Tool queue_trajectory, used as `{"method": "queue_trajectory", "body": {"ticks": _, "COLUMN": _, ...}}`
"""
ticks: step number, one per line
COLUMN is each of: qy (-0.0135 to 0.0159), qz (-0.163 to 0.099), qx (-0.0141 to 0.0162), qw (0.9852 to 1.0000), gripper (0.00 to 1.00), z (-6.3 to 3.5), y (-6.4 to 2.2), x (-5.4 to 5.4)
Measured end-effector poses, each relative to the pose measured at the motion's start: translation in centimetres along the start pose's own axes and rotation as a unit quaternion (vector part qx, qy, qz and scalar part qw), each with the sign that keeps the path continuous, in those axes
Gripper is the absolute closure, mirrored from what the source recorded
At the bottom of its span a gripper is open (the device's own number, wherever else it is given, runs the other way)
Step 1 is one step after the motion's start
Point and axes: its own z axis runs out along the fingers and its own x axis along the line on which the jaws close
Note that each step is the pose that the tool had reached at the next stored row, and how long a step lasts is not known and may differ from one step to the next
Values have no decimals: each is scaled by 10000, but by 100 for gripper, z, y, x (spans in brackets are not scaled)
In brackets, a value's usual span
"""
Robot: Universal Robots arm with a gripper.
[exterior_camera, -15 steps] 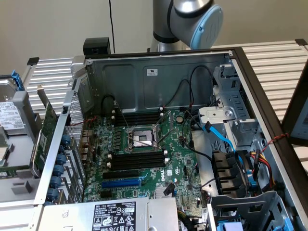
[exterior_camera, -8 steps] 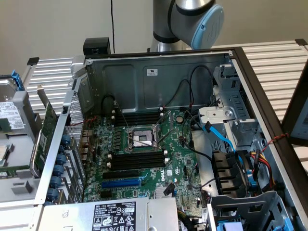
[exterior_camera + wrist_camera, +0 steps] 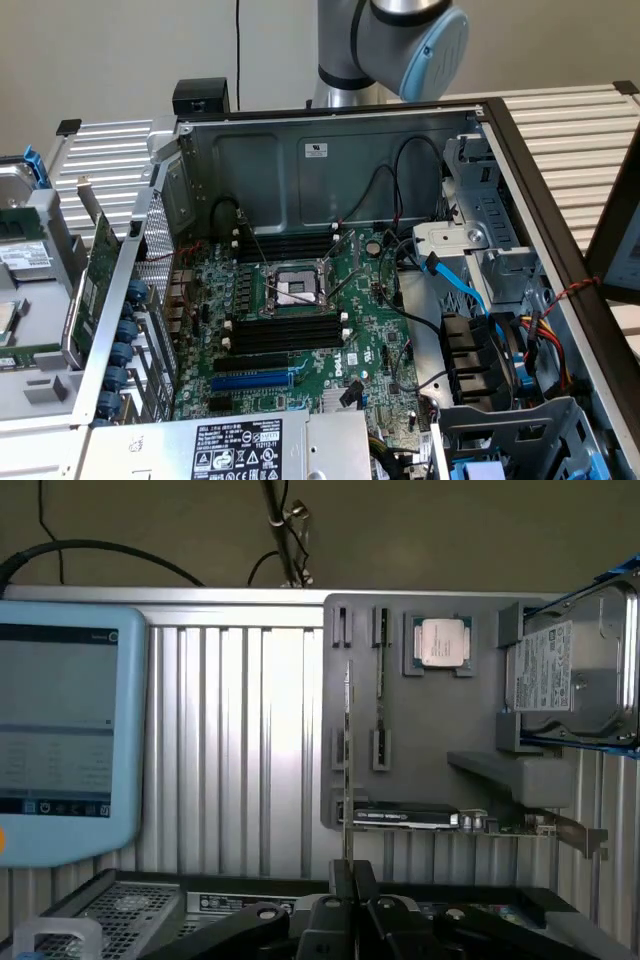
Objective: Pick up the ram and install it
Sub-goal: 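Pick up the ram and move it above insertion slot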
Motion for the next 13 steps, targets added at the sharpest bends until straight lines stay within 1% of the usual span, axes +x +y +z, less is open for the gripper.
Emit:
{"method": "queue_trajectory", "body": {"ticks": 2, "qy": 0, "qz": 0, "qx": -4, "qw": 10000, "gripper": 88, "z": -60, "y": -93, "x": 1}}
{"method": "queue_trajectory", "body": {"ticks": 4, "qy": -1, "qz": 0, "qx": -4, "qw": 10000, "gripper": 88, "z": -84, "y": -188, "x": 1}}
{"method": "queue_trajectory", "body": {"ticks": 13, "qy": -1, "qz": -4, "qx": -5, "qw": 10000, "gripper": 88, "z": -95, "y": -594, "x": 0}}
